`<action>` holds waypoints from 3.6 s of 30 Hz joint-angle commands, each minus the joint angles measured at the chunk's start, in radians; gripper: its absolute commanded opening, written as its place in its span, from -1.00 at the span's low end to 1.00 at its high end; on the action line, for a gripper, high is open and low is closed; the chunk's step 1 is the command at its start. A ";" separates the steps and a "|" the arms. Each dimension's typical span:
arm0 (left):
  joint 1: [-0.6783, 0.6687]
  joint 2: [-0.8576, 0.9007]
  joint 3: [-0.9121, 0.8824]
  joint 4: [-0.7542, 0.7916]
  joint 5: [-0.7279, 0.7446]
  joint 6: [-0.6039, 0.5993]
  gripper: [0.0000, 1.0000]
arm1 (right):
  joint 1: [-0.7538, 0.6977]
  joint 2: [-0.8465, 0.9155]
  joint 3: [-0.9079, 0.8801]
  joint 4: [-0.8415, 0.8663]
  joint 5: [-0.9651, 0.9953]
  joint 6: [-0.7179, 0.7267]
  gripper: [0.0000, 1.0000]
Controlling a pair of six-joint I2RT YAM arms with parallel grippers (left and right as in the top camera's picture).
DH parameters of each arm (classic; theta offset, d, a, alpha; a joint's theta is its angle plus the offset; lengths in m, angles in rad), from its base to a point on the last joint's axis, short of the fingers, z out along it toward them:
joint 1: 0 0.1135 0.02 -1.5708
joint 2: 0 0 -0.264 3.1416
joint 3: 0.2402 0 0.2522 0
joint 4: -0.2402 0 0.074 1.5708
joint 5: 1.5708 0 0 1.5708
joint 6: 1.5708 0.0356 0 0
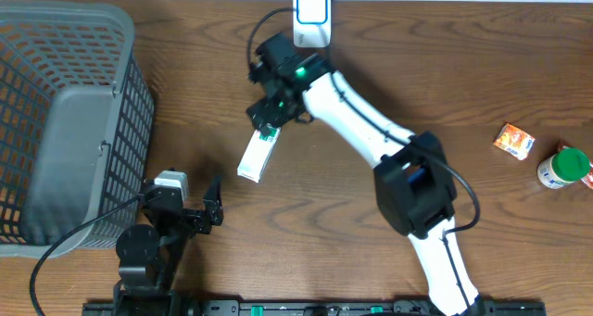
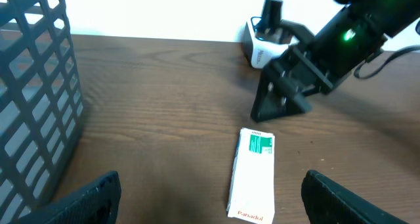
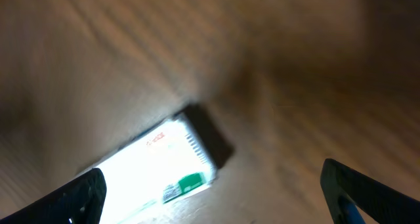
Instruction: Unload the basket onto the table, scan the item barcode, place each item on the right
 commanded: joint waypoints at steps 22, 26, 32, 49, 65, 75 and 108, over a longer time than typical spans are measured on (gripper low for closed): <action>0.003 -0.003 -0.001 0.000 0.012 -0.002 0.73 | 0.050 0.101 0.003 0.198 -0.125 0.056 -0.92; 0.003 -0.003 -0.001 0.000 0.012 -0.002 0.73 | 0.050 0.119 0.003 0.193 -0.125 0.056 -0.94; 0.003 -0.003 -0.001 0.000 0.012 -0.002 0.73 | 0.050 0.119 0.003 0.167 -0.074 0.056 -0.98; 0.003 -0.003 -0.001 0.000 0.012 -0.002 0.73 | 0.027 0.078 0.035 -0.114 0.017 -0.110 0.99; 0.003 -0.003 -0.001 0.000 0.012 -0.002 0.73 | 0.035 -0.070 0.013 -0.297 0.021 -0.267 0.98; 0.003 -0.003 -0.001 0.000 0.012 -0.002 0.74 | 0.171 -0.070 -0.176 -0.148 0.156 -0.292 0.99; 0.003 -0.003 -0.001 0.000 0.012 -0.002 0.73 | 0.216 -0.077 -0.400 0.012 0.096 -0.350 -0.14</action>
